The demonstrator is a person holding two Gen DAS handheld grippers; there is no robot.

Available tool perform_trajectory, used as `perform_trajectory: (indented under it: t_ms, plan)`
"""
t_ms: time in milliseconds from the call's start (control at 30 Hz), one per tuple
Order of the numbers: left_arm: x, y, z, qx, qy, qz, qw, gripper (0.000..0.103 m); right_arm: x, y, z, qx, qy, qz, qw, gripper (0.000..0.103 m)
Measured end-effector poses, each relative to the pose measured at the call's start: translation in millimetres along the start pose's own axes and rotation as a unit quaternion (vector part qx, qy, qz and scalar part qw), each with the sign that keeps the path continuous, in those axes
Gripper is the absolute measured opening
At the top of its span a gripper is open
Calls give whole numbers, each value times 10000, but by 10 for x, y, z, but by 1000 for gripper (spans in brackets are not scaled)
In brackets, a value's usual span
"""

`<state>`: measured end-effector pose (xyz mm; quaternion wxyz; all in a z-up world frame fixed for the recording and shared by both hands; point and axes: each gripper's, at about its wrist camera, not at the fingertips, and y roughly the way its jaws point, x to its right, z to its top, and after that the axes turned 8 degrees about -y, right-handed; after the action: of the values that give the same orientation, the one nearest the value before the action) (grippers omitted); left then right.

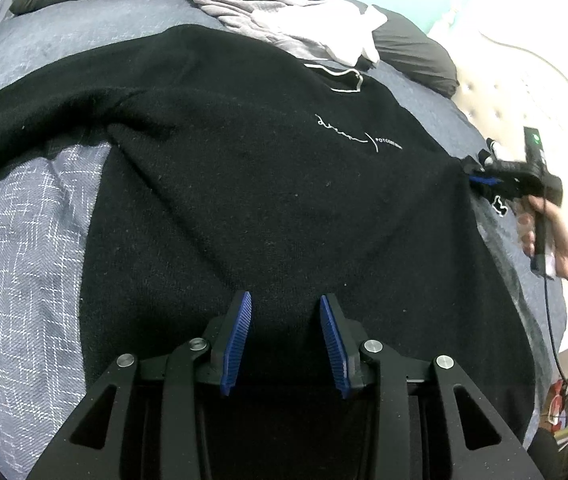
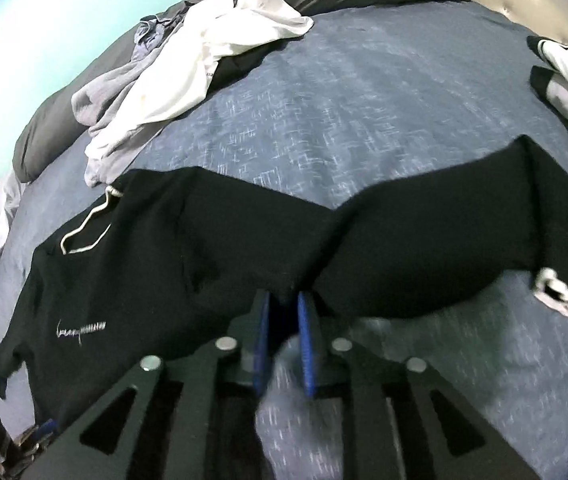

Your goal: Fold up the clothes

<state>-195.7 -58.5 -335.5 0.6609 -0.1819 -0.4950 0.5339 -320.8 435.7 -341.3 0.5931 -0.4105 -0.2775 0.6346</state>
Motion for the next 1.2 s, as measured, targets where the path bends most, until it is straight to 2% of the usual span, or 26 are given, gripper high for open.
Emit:
perform_trajectory:
  t_ms: [133, 267, 367, 533, 633, 733, 900, 1200]
  plan:
    - [-8, -104, 28, 21, -97, -49, 9999, 39, -54, -253, -276, -338, -76, 382, 9987, 20]
    - [17, -424, 91, 150, -186, -134, 9996, 39, -182, -553, -693, -699, -412, 652, 9946, 26]
    - [49, -713, 126, 140, -67, -63, 9999, 39, -237, -807, -1017, -841, -544, 834, 9915, 27]
    - [-31, -1147, -9, -316, 112, 80, 9994, 40, -281, -1128, -1513, -1046, -597, 998, 9877, 37]
    - [-128, -1340, -176, -593, 256, 300, 9975, 40, -294, -1252, -1710, -1113, -594, 1039, 9866, 37]
    - [-290, -1493, -352, -852, 133, 347, 9957, 40, -309, -1378, -1934, -1210, -641, 925, 9863, 37]
    - [-428, -1573, -659, -1345, -2, 298, 9905, 40, -341, -1441, -2252, -1471, -703, 834, 9831, 37]
    - [-485, -1555, -1098, -1837, -240, 90, 9827, 40, -384, -1399, -2616, -1828, -567, 935, 9771, 39]
